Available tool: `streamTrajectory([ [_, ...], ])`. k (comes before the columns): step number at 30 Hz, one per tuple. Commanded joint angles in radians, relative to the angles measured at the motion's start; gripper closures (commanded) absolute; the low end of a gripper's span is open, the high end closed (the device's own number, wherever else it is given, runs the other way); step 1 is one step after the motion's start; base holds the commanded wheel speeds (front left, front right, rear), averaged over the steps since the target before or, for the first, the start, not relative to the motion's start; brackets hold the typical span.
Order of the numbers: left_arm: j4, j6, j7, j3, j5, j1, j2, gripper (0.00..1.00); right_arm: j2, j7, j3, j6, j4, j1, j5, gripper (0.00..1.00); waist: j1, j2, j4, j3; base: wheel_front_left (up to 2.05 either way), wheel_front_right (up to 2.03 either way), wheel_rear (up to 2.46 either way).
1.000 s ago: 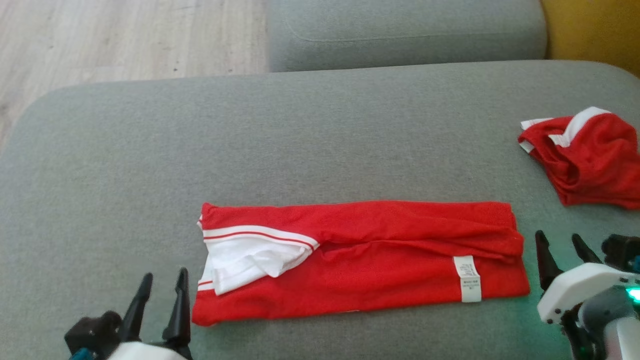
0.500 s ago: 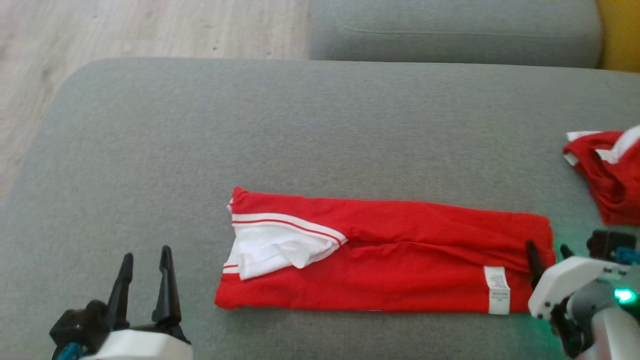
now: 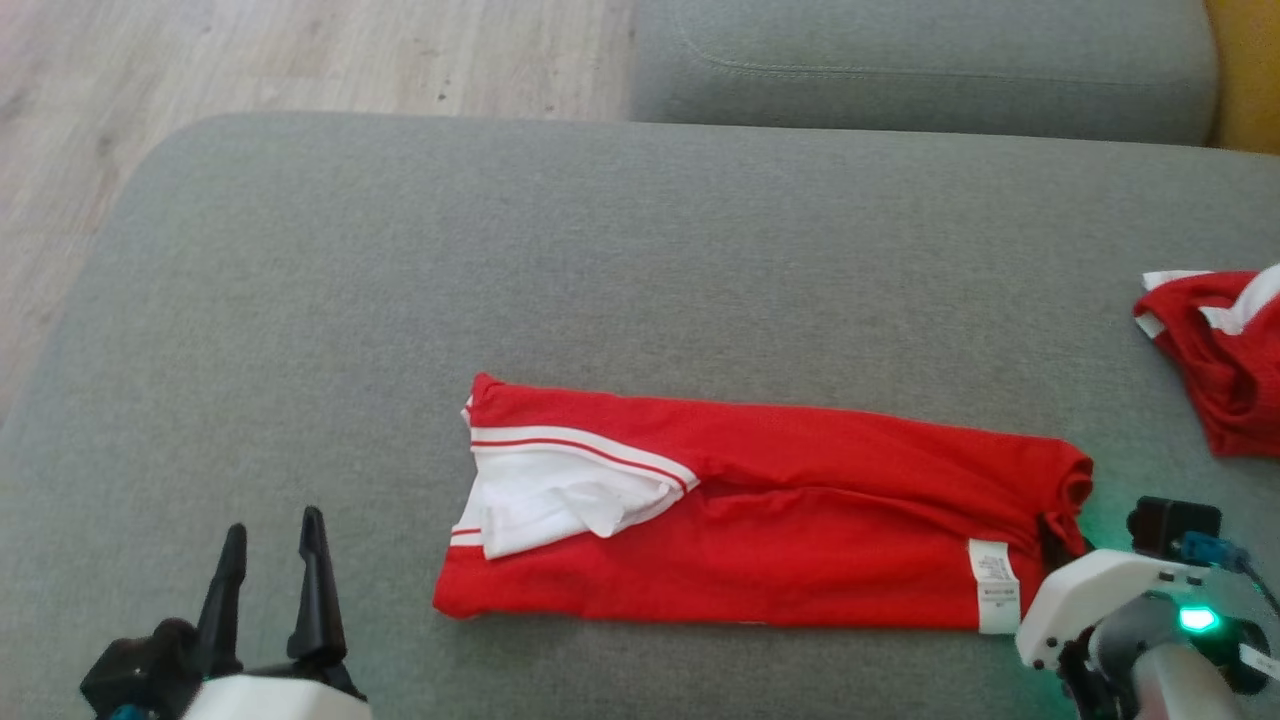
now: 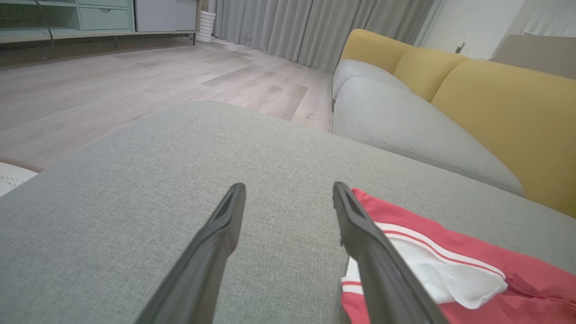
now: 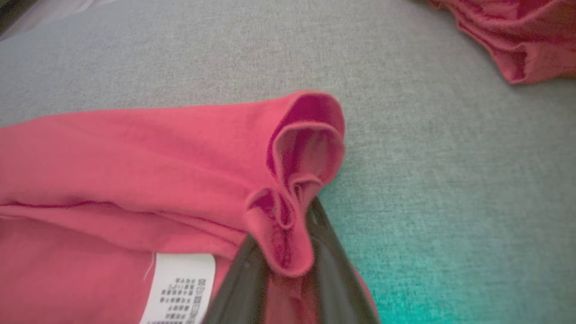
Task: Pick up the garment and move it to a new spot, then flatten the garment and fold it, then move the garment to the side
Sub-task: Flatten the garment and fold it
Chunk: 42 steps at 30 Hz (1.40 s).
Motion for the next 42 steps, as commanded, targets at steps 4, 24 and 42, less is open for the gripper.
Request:
streamTrajectory([
  [4, -0.032, -0.001, -0.012, 0.056, 0.015, -0.027, 0.015, 0.00, -0.006, -0.027, 0.020, 0.007, -0.005, -0.029, -0.020, 1.00, 0.0000, -0.0001, -0.024, -0.011, 0.00, 0.00, 0.00],
  [24, -0.028, -0.013, -0.013, 0.047, 0.030, -0.012, -0.025, 0.00, -0.067, 0.185, -0.026, 0.007, -0.463, 0.068, 0.087, 1.00, 0.0000, -0.0001, -0.093, -0.064, 0.00, 0.00, 0.00],
  [42, -0.015, -0.039, 0.006, 0.014, 0.044, -0.044, -0.020, 0.00, 0.018, 0.211, 0.439, 0.007, -0.570, 0.081, 0.400, 1.00, 0.0000, -0.0001, -0.016, -0.071, 0.00, 0.00, 0.00],
])
